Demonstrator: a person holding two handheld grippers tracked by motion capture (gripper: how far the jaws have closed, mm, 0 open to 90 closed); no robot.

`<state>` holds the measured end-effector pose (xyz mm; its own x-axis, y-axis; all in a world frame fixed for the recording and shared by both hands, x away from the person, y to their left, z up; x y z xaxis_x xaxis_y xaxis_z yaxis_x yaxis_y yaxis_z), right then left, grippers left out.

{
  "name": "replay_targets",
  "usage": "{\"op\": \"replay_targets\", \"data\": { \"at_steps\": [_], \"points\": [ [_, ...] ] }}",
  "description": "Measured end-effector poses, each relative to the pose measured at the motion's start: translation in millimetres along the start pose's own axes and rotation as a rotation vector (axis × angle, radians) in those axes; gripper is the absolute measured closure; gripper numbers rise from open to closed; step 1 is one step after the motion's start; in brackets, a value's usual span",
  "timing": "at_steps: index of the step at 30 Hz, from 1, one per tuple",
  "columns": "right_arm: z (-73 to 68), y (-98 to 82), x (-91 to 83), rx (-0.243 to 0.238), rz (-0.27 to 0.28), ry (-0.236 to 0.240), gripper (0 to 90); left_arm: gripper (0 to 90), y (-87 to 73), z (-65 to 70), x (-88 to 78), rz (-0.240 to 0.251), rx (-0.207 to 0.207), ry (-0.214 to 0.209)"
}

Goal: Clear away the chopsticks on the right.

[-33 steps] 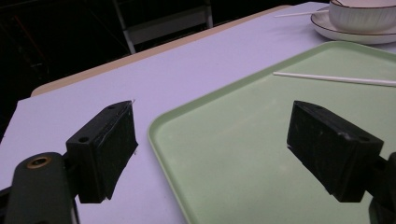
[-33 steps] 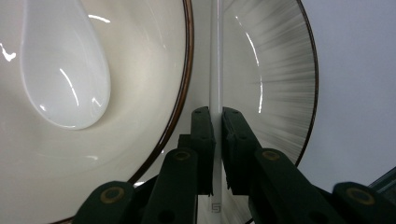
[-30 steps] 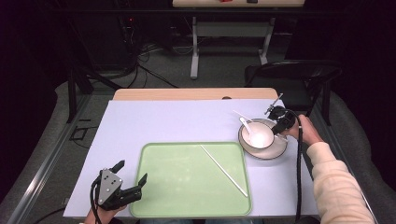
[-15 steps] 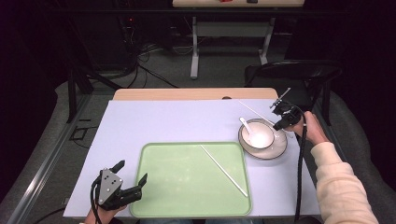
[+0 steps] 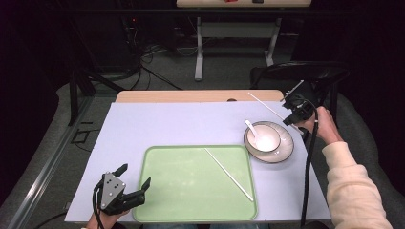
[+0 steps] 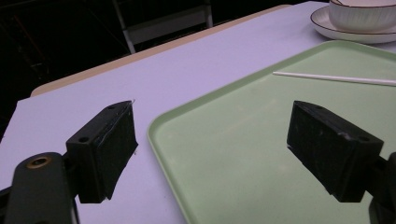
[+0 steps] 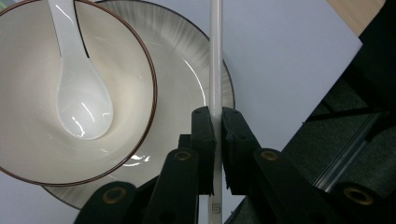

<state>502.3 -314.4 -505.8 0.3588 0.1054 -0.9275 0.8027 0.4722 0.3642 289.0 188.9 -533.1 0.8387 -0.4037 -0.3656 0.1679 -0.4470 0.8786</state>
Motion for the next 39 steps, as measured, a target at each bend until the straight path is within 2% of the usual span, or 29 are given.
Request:
{"op": "replay_targets", "data": {
  "at_steps": [6, 10, 15, 18, 22, 27, 29, 30, 31, 33, 34, 35, 39],
  "points": [
    [-3.0, 4.2, -21.0, 0.026, 0.025, -0.016, 84.5, 15.5, 0.0, -0.2, 0.2, 0.0, 0.001, 0.002],
    [-9.1, 6.6, -36.0, 0.072, 0.051, -0.007, 84.4, 15.5, 0.0, -0.1, 0.1, -0.001, 0.001, 0.001],
    [-18.4, 7.9, -50.5, 0.085, 0.065, -0.011, 84.4, 15.5, 0.0, 0.1, 0.2, -0.002, 0.0, 0.002],
    [-32.4, 9.2, -61.6, 0.083, 0.085, -0.003, 84.4, 15.5, 0.1, -0.1, 0.2, 0.0, -0.001, 0.004],
    [-48.0, 8.6, -69.0, 0.084, 0.085, -0.01, 84.4, 15.5, 0.0, -0.1, 0.3, 0.0, -0.002, 0.004],
    [-71.2, 6.8, -74.8, 0.056, 0.091, 0.009, 84.3, 15.5, 0.0, -0.4, -0.1, 0.0, 0.0, 0.004],
    [-76.4, 6.5, -74.9, 0.042, 0.092, 0.02, 84.3, 15.5, 0.0, -0.3, -0.1, -0.001, 0.001, 0.003],
    [-81.5, 5.6, -75.3, 0.041, 0.091, 0.021, 84.2, 15.5, -0.1, -0.1, 0.0, -0.001, 0.0, 0.002],
    [-93.3, 4.3, -74.7, 0.02, 0.092, 0.036, 84.2, 15.5, 0.0, -0.3, -0.1, 0.001, 0.001, 0.004],
    [-97.4, 3.8, -74.2, 0.019, 0.094, 0.044, 84.2, 15.5, 0.0, -0.5, -0.2, 0.001, 0.0, 0.004],
    [-102.3, 2.8, -73.4, 0.013, 0.094, 0.047, 84.2, 15.5, -0.1, -0.6, -0.3, 0.001, 0.0, 0.004],
    [-113.8, 0.0, -71.0, -0.005, 0.092, 0.064, 84.2, 15.5, -0.1, -0.6, -0.3, 0.002, 0.0, 0.004],
    [-131.1, -6.3, -65.2, -0.029, 0.083, 0.087, 84.2, 15.5, -0.1, -0.4, -0.3, 0.002, 0.001, 0.002]
  ]
}}
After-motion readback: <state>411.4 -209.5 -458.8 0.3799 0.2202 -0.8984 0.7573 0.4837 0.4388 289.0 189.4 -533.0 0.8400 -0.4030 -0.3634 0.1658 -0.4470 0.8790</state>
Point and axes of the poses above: each handheld gripper's, and its own axes: x roughly forward along the jaws, y roughly out of its top, z roughly to its right, the point moved 8 cm from there along x, roughly forward along the jaws, and after that the axes turned 11 degrees about x, right-handed, at the moved point
